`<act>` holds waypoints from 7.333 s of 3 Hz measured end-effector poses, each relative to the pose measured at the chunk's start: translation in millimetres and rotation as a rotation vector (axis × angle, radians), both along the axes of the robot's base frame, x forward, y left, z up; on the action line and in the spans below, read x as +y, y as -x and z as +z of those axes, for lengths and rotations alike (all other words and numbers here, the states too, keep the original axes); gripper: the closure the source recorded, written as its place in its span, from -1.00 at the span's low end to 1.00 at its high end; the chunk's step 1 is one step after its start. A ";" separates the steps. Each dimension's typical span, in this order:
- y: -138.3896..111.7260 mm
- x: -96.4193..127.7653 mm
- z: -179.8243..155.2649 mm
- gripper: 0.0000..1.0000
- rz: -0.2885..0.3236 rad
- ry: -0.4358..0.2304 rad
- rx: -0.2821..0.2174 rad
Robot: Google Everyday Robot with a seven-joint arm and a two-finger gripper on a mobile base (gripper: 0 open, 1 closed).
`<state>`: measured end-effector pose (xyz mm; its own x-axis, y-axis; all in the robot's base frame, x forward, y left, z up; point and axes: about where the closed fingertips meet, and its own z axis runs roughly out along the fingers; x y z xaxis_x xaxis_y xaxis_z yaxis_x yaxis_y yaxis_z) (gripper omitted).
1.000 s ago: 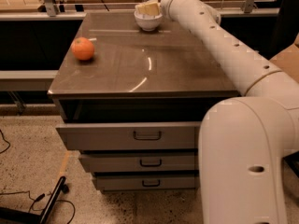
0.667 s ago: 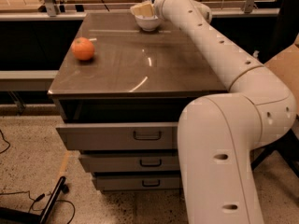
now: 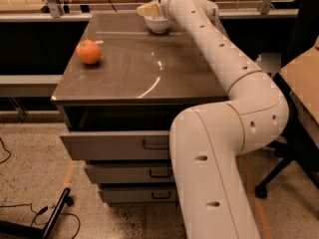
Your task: Pick redbull can from white bowl and place on counter
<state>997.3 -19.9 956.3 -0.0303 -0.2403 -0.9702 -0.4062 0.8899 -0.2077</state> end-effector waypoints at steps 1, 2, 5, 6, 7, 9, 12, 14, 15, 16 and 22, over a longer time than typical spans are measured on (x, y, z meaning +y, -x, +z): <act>-11.9 -0.1 -2.8 -1.00 -0.013 -0.047 0.003; -19.3 4.8 -4.6 -1.00 -0.015 -0.111 0.008; -33.6 18.7 -20.6 -1.00 -0.036 -0.174 0.001; -36.0 22.1 -20.4 -0.66 -0.033 -0.161 -0.027; -36.3 23.9 -21.7 -0.21 -0.032 -0.161 -0.026; -36.8 27.6 -24.6 0.72 -0.028 -0.160 -0.022; -16.6 5.8 13.1 1.00 0.002 -0.201 0.004; 12.1 -46.5 61.8 1.00 -0.015 -0.183 0.014; 21.0 -74.1 68.1 1.00 -0.047 -0.167 0.037; 26.7 -92.8 66.4 1.00 -0.067 -0.168 0.066; 237.9 -185.2 296.7 1.00 -0.101 -0.380 -0.352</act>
Offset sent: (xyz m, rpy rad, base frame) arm 0.0894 -0.0017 0.0184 0.1955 0.0123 -0.0200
